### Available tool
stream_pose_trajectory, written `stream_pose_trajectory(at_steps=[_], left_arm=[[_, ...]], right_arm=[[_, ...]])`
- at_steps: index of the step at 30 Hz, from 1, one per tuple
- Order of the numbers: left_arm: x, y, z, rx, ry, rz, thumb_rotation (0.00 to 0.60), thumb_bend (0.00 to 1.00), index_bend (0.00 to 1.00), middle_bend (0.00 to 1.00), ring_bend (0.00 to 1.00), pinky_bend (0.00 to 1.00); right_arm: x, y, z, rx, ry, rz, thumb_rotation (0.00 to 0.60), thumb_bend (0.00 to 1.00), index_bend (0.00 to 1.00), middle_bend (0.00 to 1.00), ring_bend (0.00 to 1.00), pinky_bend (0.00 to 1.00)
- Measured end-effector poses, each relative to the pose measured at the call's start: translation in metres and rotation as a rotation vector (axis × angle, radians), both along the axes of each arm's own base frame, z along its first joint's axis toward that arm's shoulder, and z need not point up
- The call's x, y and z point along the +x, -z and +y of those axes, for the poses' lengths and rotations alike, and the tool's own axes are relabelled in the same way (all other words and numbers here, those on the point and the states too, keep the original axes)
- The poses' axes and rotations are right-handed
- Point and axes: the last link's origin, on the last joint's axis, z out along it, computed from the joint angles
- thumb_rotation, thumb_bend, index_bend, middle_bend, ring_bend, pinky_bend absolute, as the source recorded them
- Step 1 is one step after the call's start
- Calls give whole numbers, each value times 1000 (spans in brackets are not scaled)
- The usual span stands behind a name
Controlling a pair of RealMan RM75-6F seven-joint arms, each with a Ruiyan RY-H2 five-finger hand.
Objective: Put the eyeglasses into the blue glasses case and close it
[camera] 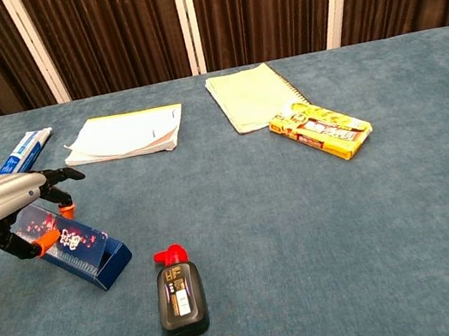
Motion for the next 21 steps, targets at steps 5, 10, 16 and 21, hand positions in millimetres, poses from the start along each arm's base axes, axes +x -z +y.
stream_pose_trajectory(at_steps=[5, 10, 16, 21], left_arm=[[0, 1, 2, 11, -4, -11, 600, 368, 21, 0, 0, 0], [4, -3, 5, 40, 11, -66, 600, 334, 0, 0, 0, 0], [8, -17, 8, 75, 43, -109, 600, 276, 0, 0, 0, 0], [5, -21, 5, 49, 52, -83, 600, 228, 0, 0, 0, 0]], right_arm=[[0, 1, 0, 2, 2, 1, 600, 0, 0, 0, 0, 0], [-1, 1, -1, 2, 3, 2, 600, 0, 0, 0, 0, 0], [0, 1, 0, 2, 3, 1, 600, 0, 0, 0, 0, 0], [0, 1, 0, 1, 3, 0, 600, 0, 0, 0, 0, 0]])
